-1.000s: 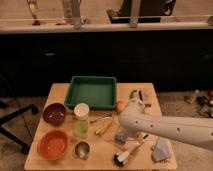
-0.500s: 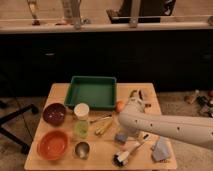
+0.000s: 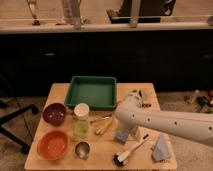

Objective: Place sponge in plastic cup

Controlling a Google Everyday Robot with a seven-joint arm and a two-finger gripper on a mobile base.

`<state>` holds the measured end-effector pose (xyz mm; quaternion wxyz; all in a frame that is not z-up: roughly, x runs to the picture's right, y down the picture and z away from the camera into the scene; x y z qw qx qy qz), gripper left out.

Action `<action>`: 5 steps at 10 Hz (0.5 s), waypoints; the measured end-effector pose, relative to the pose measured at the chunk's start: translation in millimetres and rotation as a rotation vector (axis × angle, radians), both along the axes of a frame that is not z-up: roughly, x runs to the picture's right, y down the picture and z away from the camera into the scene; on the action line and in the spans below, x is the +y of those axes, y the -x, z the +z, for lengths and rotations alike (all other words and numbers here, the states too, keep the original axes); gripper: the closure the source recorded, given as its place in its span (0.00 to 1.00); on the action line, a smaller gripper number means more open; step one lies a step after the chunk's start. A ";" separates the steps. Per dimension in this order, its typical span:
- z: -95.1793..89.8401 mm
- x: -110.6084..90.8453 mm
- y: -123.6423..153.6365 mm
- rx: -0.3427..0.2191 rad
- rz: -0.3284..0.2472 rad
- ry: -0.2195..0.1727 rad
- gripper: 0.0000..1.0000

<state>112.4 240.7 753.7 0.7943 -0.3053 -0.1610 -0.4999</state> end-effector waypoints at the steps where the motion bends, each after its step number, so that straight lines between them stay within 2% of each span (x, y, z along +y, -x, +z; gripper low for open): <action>1: 0.9 -5.4 2.2 -0.010 0.011 0.007 0.20; 5: 6.8 -17.4 4.6 -0.023 0.062 0.028 0.20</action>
